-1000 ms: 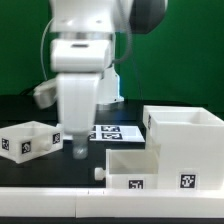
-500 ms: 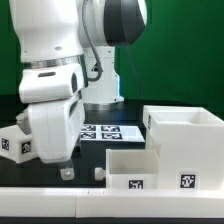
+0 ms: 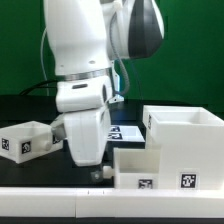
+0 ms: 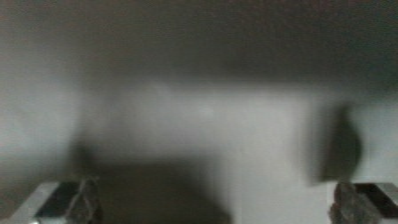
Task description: Assemble drawer
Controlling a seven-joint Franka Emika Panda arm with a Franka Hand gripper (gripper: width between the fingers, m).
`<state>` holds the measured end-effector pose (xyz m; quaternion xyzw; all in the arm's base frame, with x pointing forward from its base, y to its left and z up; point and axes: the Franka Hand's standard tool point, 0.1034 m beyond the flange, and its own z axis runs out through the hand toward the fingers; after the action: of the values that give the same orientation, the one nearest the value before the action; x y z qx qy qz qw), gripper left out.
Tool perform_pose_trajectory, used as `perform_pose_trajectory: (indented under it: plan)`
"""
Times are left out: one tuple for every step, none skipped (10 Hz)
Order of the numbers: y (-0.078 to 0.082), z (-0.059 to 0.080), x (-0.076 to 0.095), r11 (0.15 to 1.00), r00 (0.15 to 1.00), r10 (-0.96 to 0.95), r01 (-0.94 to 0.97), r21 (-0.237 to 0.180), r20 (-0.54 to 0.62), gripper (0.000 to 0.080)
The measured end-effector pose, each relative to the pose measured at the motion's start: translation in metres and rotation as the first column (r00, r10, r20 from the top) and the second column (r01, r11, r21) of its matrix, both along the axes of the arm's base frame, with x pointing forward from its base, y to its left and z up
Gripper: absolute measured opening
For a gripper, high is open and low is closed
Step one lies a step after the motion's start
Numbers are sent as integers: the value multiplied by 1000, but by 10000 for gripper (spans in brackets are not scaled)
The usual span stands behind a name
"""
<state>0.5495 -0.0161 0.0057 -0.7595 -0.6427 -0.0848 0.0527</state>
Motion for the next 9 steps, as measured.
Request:
perform_pose_trajectory:
  plan:
    - [10,3,2,1000,1000,-16,16,7,2,649]
    - [19,4,2,999,999,-32,32,15,-4,649]
    - [24,4,1,999,999,-34,34,20,-6,649]
    - [30,3,1,998,998,-61,61,27,-13,649]
    - [31,1,0,996,997,-80,81,29,-21,649]
    - [27,0,-1,996,996,-86,87,27,-25,649]
    - [8,-2,-5,997,997,-70,70,20,-37,649]
    - [-11,-1,-6,997,996,-79,80,18,-45,649]
    - [-15,2,-4,996,996,-83,83,14,-39,649]
